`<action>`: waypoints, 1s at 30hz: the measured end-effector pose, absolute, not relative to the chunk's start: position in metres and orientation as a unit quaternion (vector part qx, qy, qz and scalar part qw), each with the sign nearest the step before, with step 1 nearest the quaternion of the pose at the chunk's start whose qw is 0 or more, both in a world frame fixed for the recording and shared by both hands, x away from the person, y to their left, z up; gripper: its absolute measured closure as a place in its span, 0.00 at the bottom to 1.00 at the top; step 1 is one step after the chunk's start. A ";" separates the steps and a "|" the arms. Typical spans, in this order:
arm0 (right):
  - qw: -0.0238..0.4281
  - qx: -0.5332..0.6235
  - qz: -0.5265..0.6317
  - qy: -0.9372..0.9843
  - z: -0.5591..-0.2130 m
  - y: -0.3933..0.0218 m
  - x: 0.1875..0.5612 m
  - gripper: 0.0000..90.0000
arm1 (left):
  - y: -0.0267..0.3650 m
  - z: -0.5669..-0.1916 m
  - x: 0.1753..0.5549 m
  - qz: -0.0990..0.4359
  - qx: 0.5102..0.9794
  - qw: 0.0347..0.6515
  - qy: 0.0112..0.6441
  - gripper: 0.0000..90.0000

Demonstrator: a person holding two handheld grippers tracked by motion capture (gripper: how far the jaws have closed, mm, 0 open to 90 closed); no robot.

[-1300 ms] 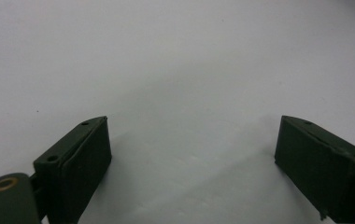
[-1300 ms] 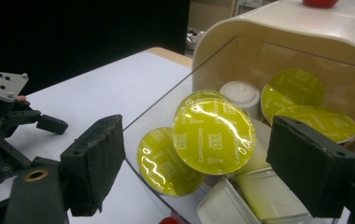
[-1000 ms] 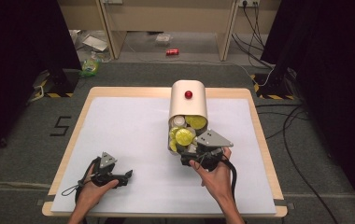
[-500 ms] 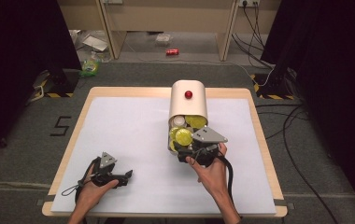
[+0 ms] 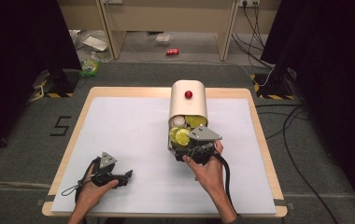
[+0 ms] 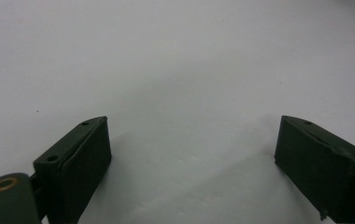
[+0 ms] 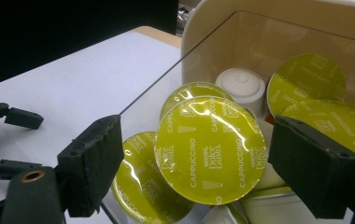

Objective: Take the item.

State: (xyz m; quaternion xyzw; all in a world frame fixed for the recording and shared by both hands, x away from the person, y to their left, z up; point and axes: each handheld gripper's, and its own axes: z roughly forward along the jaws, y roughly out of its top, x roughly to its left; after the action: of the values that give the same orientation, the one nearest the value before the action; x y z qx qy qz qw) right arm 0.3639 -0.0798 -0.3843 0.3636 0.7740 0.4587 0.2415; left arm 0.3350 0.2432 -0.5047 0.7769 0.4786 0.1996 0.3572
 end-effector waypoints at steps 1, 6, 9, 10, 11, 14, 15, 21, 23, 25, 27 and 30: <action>0.242 0.363 0.458 0.775 -0.385 -0.079 0.365 0.20 | 0.243 -0.505 0.335 0.200 0.777 0.357 0.479 0.11; 0.241 0.364 0.456 0.776 -0.386 -0.078 0.366 0.19 | 0.243 -0.505 0.335 0.199 0.777 0.357 0.479 0.11; 0.241 0.366 0.457 0.774 -0.386 -0.079 0.367 0.22 | 0.243 -0.505 0.335 0.199 0.777 0.357 0.479 0.11; 0.243 0.366 0.457 0.773 -0.386 -0.079 0.367 0.23 | 0.243 -0.505 0.335 0.199 0.777 0.357 0.479 0.11; 0.249 0.363 0.457 0.773 -0.385 -0.080 0.367 0.27 | 0.243 -0.505 0.335 0.199 0.777 0.357 0.479 0.11; 0.254 0.355 0.458 0.775 -0.384 -0.079 0.365 0.32 | 0.243 -0.505 0.335 0.199 0.777 0.358 0.479 0.11; 0.257 0.352 0.455 0.776 -0.384 -0.078 0.365 0.33 | 0.243 -0.505 0.335 0.199 0.777 0.358 0.478 0.11; 0.264 0.347 0.448 0.780 -0.383 -0.077 0.362 0.37 | 0.243 -0.505 0.335 0.199 0.777 0.358 0.479 0.11; 0.267 0.347 0.446 0.780 -0.384 -0.077 0.362 0.37 | 0.243 -0.505 0.335 0.199 0.777 0.357 0.479 0.11; 0.267 0.347 0.445 0.781 -0.384 -0.076 0.362 0.36 | 0.243 -0.505 0.335 0.199 0.777 0.358 0.478 0.11; 0.269 0.347 0.444 0.781 -0.384 -0.075 0.361 0.35 | 0.243 -0.505 0.335 0.199 0.777 0.358 0.479 0.11; 0.275 0.342 0.441 0.783 -0.384 -0.074 0.360 0.37 | 0.243 -0.505 0.335 0.199 0.777 0.358 0.479 0.11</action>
State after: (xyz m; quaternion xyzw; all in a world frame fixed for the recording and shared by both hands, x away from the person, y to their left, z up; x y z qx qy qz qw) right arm 0.3604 -0.0741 -0.3842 0.3418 0.7831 0.4406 0.2752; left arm 0.3350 0.2434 -0.5047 0.7767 0.4786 0.1992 0.3577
